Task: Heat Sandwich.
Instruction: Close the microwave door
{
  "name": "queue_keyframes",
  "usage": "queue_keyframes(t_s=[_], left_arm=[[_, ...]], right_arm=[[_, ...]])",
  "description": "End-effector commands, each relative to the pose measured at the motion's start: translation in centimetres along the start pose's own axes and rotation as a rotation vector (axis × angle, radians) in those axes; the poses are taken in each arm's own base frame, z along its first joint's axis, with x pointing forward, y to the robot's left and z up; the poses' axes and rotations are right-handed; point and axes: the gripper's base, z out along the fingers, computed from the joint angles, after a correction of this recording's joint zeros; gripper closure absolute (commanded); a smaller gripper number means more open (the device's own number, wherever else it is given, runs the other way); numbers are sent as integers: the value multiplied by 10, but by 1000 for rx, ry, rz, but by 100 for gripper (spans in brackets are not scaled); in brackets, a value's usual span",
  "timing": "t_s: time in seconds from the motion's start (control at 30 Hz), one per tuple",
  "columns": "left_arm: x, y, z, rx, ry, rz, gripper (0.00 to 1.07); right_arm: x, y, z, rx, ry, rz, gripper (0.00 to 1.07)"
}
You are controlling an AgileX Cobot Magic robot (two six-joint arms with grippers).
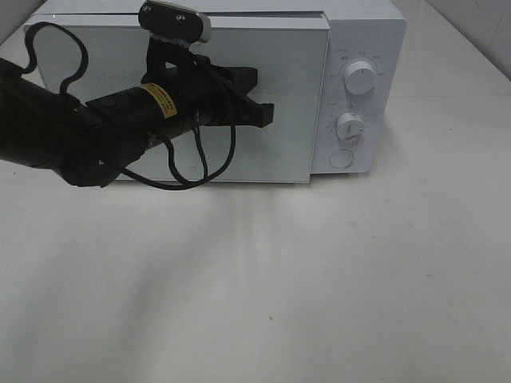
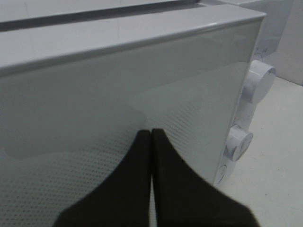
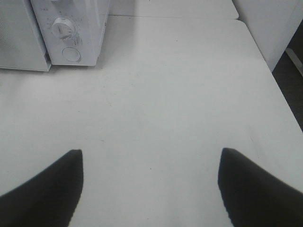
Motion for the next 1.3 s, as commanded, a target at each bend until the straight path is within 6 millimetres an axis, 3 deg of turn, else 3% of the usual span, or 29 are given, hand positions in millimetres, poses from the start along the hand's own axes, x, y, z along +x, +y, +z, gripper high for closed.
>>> queue_keyframes(t_s=[0.03, 0.37, 0.47, 1.3], left_arm=[[-6, 10, 8, -55, -27, -50, 107], [-5, 18, 31, -110, -23, -55, 107], [-13, 23, 38, -141, -47, -95, 107], [-11, 16, 39, -113, -26, -71, 107]], right_arm=[[2, 0, -3, 2, -31, 7, 32], [2, 0, -3, 2, -31, 7, 32], [2, 0, -3, 2, -31, 7, 32], [2, 0, -3, 2, -31, 7, 32]])
